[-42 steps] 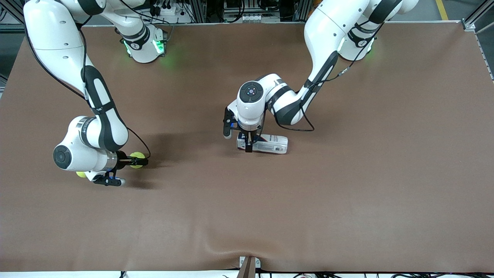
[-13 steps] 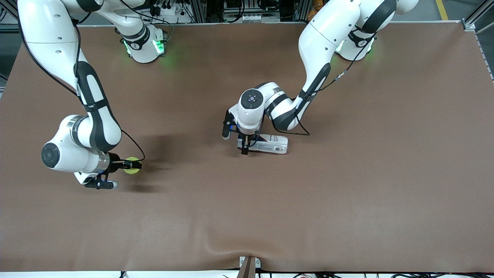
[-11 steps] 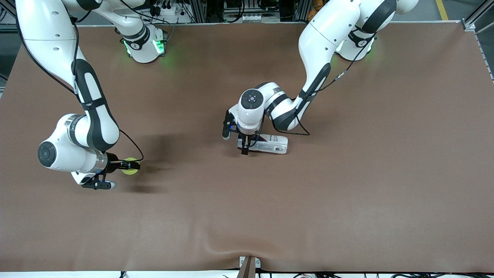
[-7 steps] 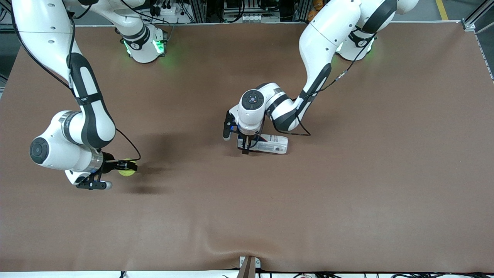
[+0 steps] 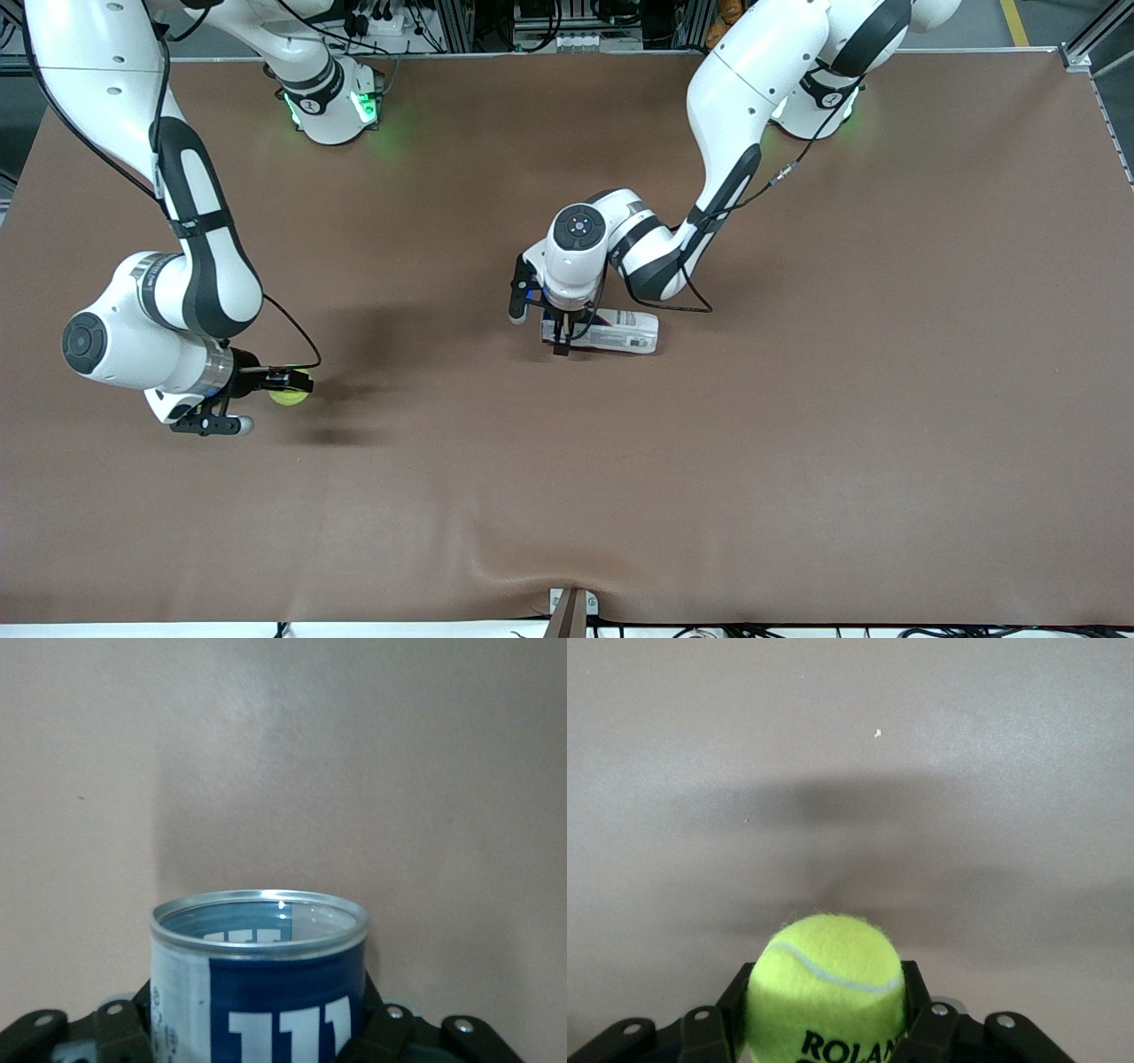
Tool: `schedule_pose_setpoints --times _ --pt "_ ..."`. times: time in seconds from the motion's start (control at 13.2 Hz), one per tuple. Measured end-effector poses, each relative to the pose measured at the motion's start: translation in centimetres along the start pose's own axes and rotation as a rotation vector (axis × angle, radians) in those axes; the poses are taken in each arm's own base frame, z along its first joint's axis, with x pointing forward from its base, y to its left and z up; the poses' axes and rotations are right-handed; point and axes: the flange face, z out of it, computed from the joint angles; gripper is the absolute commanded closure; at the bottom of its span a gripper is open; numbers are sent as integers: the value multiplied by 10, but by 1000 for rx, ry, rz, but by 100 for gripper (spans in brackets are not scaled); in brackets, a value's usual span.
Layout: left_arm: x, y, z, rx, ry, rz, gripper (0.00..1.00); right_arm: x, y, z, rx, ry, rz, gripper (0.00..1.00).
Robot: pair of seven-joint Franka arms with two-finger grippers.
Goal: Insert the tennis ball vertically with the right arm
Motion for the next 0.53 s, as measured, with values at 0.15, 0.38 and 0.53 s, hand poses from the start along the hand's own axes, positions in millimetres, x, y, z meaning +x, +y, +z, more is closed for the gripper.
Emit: schedule_pose_setpoints --times 0.15,0.38,0.53 --pt "8 -5 -12 17 22 -48 22 2 0 -3 0 10 -3 64" --pt "28 -9 -41 41 75 -165 26 4 -1 -11 1 23 -13 64" --pt "43 -11 -63 56 119 -249 25 4 2 -17 2 34 -28 64"
